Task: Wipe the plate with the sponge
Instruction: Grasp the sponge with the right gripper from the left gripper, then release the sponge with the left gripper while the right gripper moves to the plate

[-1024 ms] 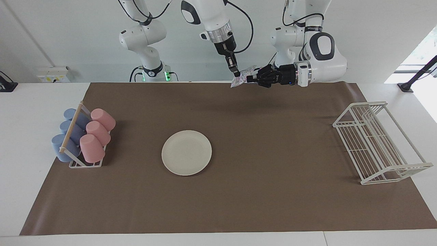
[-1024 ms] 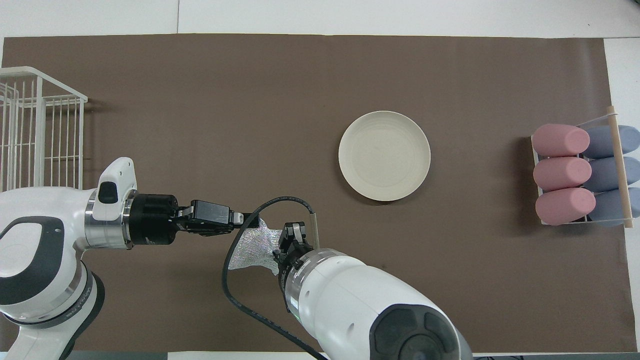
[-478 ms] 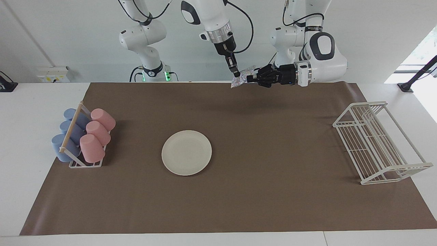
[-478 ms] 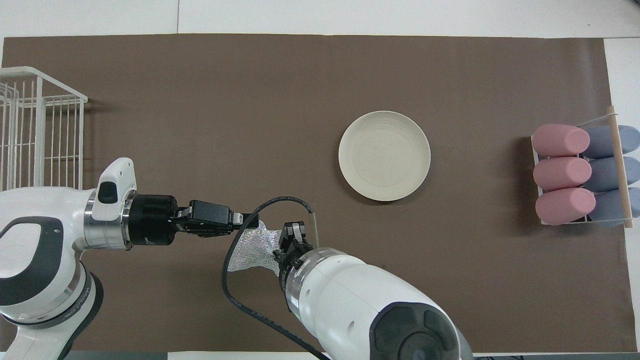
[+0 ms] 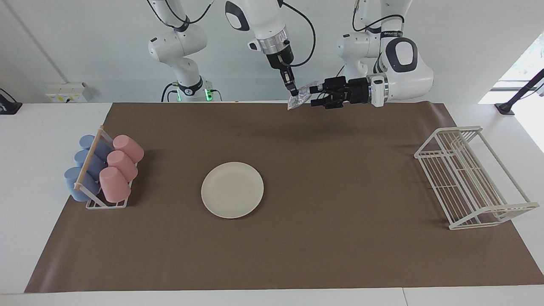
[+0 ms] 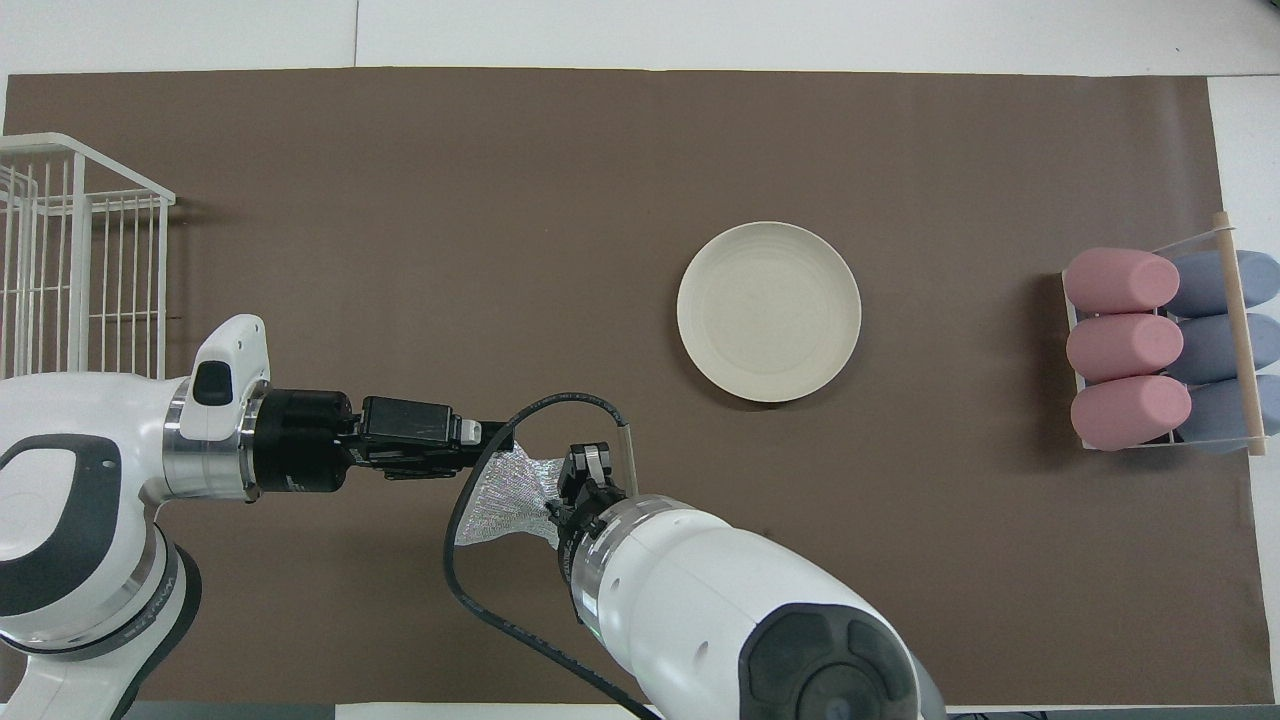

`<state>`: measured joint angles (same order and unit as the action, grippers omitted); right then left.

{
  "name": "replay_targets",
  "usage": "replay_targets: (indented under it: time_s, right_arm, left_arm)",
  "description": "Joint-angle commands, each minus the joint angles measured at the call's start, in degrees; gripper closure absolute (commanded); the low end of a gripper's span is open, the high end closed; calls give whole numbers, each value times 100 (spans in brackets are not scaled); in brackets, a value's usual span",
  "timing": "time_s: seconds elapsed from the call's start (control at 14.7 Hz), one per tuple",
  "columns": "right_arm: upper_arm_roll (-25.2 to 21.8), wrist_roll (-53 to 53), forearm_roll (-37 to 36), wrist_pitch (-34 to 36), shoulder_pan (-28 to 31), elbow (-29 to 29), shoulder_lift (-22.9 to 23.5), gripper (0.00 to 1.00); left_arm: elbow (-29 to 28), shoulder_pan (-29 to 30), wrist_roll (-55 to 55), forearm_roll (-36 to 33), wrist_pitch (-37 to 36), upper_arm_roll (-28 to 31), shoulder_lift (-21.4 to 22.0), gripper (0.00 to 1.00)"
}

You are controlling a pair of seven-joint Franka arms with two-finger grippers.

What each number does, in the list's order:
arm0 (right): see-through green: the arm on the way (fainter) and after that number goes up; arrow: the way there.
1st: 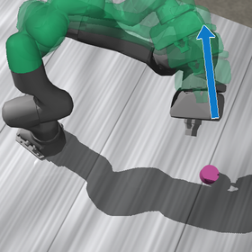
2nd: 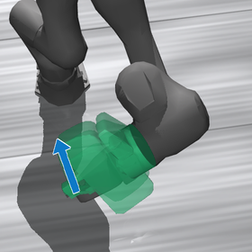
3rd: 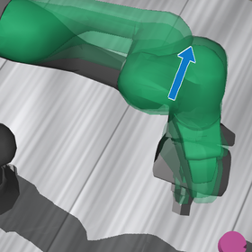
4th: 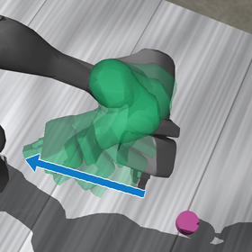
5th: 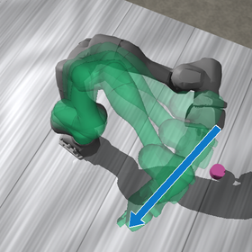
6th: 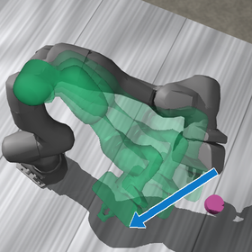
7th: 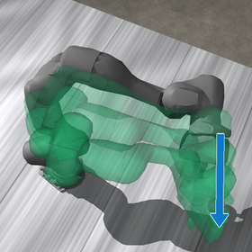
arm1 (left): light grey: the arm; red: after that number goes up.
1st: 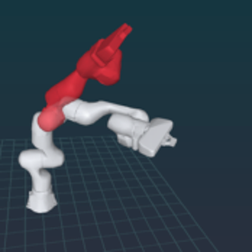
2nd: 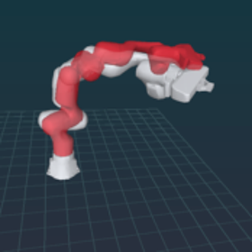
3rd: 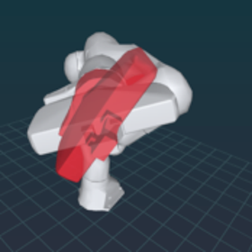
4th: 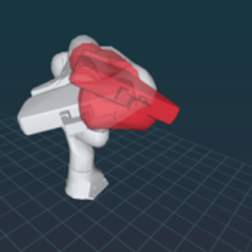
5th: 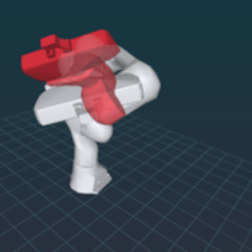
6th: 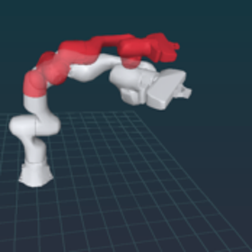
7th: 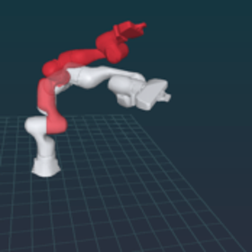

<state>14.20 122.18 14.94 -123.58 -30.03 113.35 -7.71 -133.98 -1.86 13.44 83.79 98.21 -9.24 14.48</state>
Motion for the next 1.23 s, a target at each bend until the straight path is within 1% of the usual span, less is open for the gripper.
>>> replay_targets:
  time_s: [0.0,0.14,0.2,0.34,0.48,0.55,0.68,0.82,1.16]
  right_arm:
    - [3,-912,9,237,347,37,-46,100]
    - [12,-1563,9,308,724,64,6,100]
    - [12,-2010,9,273,909,99,120,100]
    - [3,-2670,-87,46,1173,108,540,100]
    - [3,-2892,-386,-586,1385,117,1068,100]
    - [3,-3032,-509,-780,1455,126,1270,100]
    - [3,-3663,-598,-1350,1779,423,1439,100]
    - [12,-4026,-598,-1887,2122,714,1553,100]
    - [21,-4106,-598,-2004,2141,882,1816,100]
  left_arm:
    - [-5,10,-131,-91,-21,28,90,0]
    - [-5,10,-157,-91,-21,28,90,0]
    - [-5,10,-166,-91,-21,28,90,0]
    - [-5,19,-175,-126,-12,28,90,0]
    - [3,19,-175,-248,22,36,81,0]
    - [12,19,-175,-388,75,36,72,0]
    - [21,19,-175,-835,137,36,72,0]
    - [38,132,-184,-1362,146,36,72,0]
    - [258,449,-175,-3066,146,28,11,0]
